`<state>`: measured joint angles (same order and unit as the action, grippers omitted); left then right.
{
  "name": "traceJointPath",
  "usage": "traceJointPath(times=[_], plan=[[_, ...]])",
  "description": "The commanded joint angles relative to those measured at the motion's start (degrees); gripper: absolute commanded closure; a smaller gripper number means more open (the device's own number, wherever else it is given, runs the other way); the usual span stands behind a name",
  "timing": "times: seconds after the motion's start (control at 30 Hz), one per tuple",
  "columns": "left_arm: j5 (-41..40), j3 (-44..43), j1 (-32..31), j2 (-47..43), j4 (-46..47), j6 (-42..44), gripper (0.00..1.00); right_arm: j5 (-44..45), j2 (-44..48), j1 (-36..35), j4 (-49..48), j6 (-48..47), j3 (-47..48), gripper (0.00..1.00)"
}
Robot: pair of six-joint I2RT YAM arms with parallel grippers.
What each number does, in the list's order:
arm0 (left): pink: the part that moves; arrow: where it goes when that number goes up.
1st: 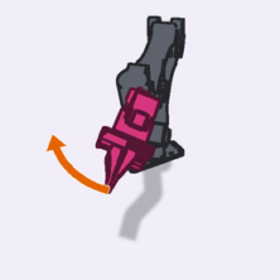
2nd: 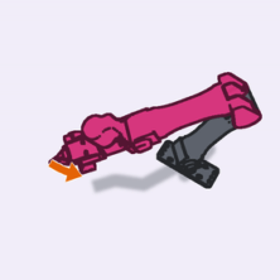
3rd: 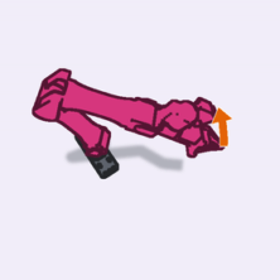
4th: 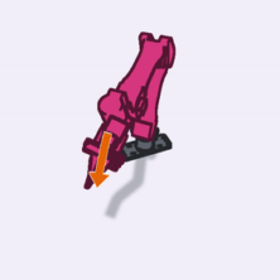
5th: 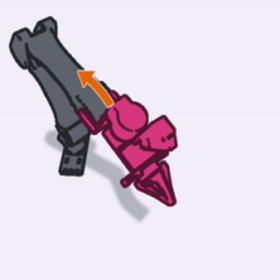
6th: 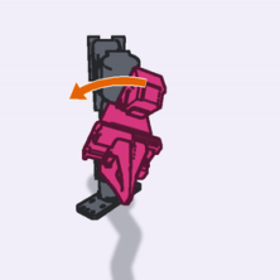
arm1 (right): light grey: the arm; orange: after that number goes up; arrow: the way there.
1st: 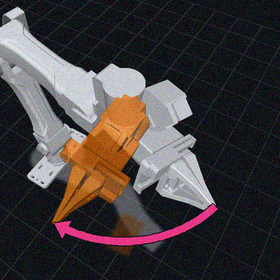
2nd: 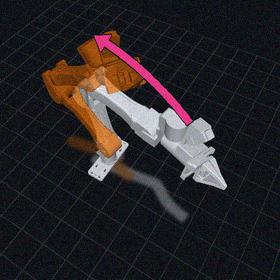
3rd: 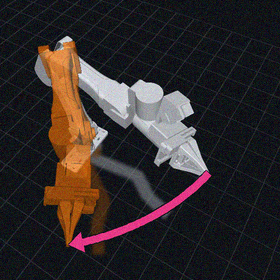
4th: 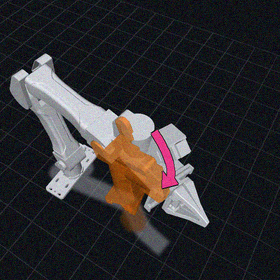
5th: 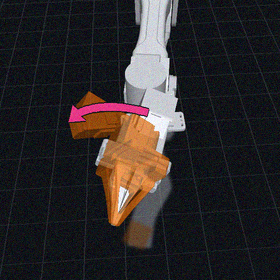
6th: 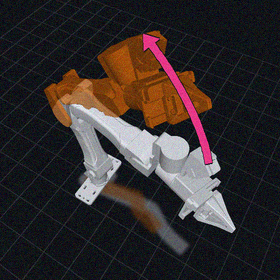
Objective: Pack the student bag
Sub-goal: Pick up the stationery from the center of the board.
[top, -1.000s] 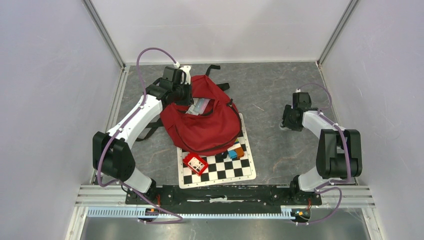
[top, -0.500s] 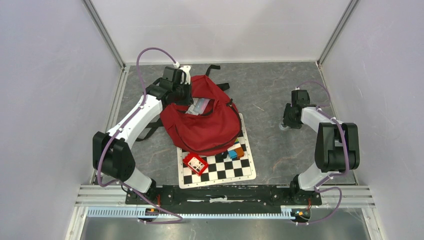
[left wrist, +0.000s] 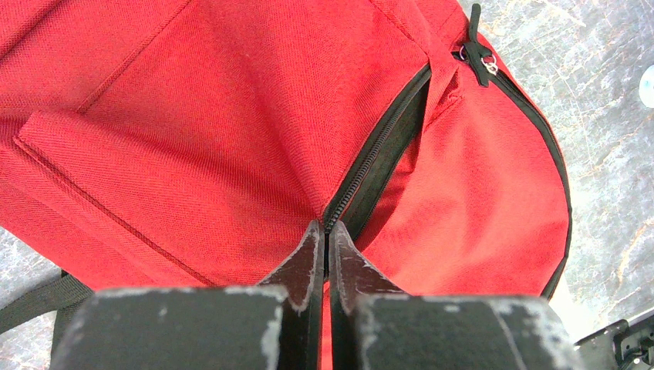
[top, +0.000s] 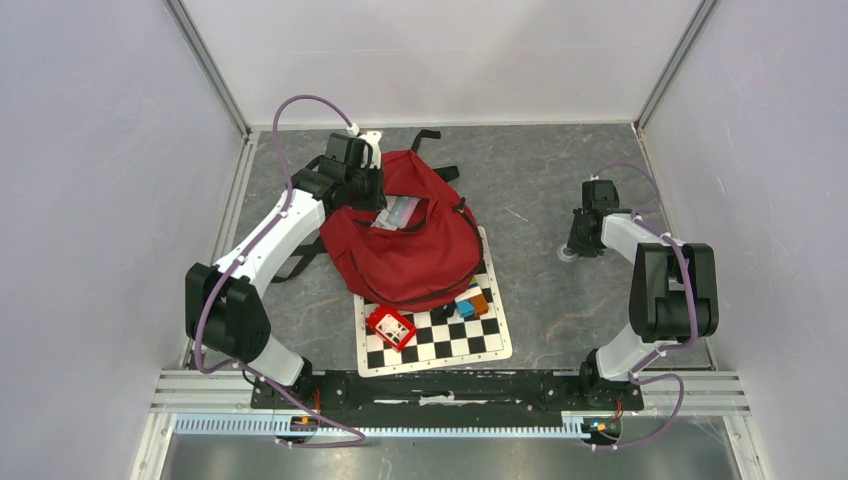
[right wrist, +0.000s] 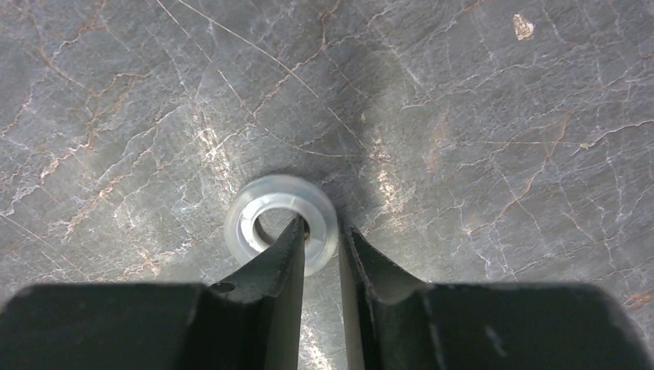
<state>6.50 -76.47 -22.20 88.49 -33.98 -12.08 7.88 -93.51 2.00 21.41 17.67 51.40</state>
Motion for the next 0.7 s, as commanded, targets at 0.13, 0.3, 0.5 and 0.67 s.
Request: traceJointPath(times=[0.13, 0.3, 0.5, 0.67], plan=[[0.4, -0.6, 0.2, -2.4, 2.3, -1.1, 0.98, -0.2, -0.1, 0.0, 0.2, -1.6, -0.2, 0.88], [0.3, -0.6, 0.3, -2.7, 2.3, -1.1, 0.98, -0.3, 4.7, -0.4, 2.1, -2.1, -0.9, 0.97], [1.0, -0.7, 0.3, -2.8, 2.3, -1.4, 0.98, -1.4, 12.2, -4.9, 2.6, -1.8, -2.1, 1.0], [1.3, -0.6, 0.3, -2.8, 2.5, -1.5, 0.98, -1.4, 13.3, -13.9, 4.0, 0.6, 2.7, 1.0]])
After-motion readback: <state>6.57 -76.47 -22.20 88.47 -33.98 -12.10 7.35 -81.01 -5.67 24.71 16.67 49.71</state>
